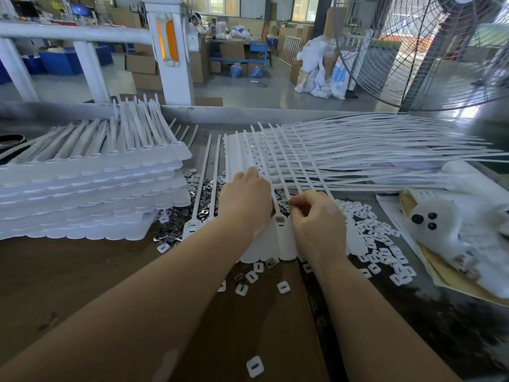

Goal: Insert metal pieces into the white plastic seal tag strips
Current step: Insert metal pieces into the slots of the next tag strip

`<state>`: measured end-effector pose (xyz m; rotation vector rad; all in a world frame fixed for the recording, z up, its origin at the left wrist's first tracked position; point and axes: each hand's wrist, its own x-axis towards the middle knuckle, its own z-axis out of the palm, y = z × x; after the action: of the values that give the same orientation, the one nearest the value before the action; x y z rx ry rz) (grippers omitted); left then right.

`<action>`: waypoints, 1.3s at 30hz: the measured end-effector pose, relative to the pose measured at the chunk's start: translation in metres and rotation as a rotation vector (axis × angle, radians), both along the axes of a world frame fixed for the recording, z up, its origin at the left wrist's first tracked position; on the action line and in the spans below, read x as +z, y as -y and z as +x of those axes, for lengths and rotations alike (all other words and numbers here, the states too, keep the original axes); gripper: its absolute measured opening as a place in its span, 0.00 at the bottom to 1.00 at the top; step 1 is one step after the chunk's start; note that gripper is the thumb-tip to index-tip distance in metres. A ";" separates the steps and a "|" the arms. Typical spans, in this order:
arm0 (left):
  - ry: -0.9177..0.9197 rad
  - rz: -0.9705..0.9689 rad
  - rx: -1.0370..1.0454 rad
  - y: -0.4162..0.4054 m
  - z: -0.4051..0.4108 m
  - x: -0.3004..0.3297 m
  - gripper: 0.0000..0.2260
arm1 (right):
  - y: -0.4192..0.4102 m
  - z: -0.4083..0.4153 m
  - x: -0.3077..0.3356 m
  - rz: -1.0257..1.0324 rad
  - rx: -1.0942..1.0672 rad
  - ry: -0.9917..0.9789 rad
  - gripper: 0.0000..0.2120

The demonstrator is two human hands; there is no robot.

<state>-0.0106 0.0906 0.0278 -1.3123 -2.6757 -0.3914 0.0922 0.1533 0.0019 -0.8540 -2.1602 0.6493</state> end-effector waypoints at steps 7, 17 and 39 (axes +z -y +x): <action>0.299 0.282 0.050 0.011 -0.007 0.008 0.09 | 0.000 -0.001 -0.001 0.001 -0.004 0.020 0.06; 0.763 0.318 0.022 0.050 -0.026 0.024 0.03 | 0.000 -0.002 -0.002 0.021 -0.012 0.026 0.05; 0.649 0.057 0.010 0.051 -0.027 0.020 0.06 | -0.002 -0.002 -0.002 0.041 -0.006 0.014 0.05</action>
<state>-0.0379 0.0393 0.0477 -1.3263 -3.1312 -1.0409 0.0904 0.1553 -0.0006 -0.8458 -2.1753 0.5955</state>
